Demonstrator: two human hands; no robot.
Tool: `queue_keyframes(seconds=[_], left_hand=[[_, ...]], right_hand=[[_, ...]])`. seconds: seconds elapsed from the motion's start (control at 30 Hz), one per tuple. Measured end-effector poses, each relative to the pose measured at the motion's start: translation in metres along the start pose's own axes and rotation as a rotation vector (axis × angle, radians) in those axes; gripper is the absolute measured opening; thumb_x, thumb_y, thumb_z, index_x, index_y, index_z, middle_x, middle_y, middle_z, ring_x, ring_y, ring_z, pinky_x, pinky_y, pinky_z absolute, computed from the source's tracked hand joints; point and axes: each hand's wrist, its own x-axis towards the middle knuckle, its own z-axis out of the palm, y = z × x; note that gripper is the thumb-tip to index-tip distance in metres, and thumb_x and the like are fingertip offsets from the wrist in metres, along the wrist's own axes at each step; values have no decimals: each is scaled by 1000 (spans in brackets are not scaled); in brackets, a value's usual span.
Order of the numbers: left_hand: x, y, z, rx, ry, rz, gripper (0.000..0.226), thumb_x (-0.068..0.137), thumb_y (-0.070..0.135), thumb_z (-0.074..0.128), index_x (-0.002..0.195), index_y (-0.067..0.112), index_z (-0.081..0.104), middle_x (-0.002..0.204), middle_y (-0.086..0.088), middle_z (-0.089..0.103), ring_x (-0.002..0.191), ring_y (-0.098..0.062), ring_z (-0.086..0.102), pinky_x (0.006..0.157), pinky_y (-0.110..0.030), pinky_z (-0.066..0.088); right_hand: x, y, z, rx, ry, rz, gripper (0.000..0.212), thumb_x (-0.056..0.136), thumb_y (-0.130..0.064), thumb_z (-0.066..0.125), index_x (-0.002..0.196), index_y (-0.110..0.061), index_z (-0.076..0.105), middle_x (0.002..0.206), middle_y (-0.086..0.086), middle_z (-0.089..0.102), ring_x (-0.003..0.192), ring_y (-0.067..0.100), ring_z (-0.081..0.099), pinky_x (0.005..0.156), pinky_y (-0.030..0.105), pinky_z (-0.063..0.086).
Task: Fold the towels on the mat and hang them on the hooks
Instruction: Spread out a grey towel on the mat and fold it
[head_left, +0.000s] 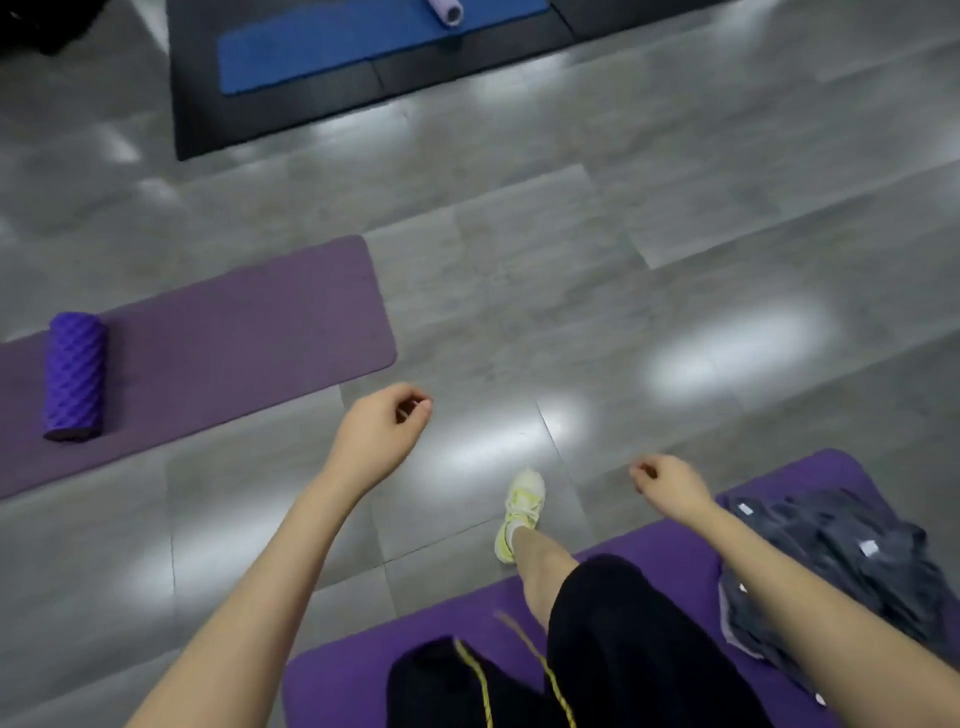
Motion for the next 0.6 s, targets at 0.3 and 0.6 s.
queue_keyframes(seconds=[0.3, 0.6], left_hand=[[220, 130, 20, 151, -280, 289, 14, 91, 25, 54, 93, 17, 66, 83, 8, 62, 80, -13, 59, 68, -24, 39], [332, 290, 114, 364, -684, 783, 13, 90, 24, 55, 91, 17, 66, 82, 5, 63, 76, -13, 56, 66, -23, 35]], right_hand=[[85, -28, -91, 191, 79, 229, 19, 93, -24, 52, 78, -17, 59, 78, 4, 62, 80, 24, 57, 66, 30, 38], [77, -9, -118, 642, 423, 723, 16, 92, -25, 54, 86, -20, 67, 87, 3, 67, 90, 24, 62, 74, 31, 44]])
